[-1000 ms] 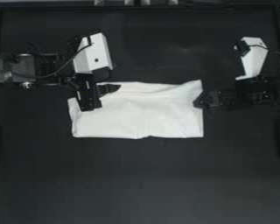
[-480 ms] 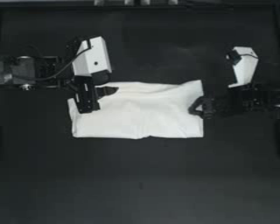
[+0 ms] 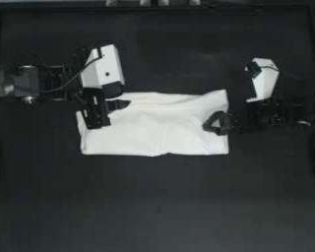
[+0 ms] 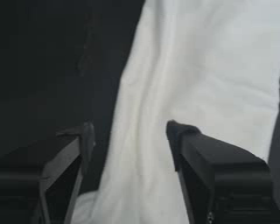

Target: Fold shirt

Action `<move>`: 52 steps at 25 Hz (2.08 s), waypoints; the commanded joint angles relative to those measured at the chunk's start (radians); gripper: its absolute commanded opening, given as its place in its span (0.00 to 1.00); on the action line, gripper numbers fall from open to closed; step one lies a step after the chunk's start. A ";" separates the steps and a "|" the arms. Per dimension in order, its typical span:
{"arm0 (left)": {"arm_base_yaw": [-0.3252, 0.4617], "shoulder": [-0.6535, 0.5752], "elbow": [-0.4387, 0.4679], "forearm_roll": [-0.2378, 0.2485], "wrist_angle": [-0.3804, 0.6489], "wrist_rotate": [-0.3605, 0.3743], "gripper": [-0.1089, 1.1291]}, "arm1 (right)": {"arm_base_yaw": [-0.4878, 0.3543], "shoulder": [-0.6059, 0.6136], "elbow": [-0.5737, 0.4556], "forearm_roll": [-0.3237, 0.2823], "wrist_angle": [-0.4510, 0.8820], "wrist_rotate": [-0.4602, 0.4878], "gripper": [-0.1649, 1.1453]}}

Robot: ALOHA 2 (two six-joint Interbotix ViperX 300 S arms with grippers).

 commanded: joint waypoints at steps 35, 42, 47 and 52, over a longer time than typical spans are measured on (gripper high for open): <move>-0.025 0.344 -0.023 -0.005 -0.324 -0.008 0.79 | 0.075 -0.127 -0.232 -0.049 0.456 -0.038 0.17; -0.012 0.422 -0.066 -0.005 -0.360 -0.008 0.79 | 0.078 -0.190 -0.259 -0.017 0.561 -0.040 0.17; -0.012 0.466 -0.094 -0.009 -0.385 -0.011 0.79 | 0.078 -0.204 -0.299 -0.011 0.607 -0.040 0.17; -0.028 0.509 -0.137 -0.031 -0.420 -0.011 0.79 | 0.066 -0.206 -0.342 -0.002 0.663 -0.040 0.17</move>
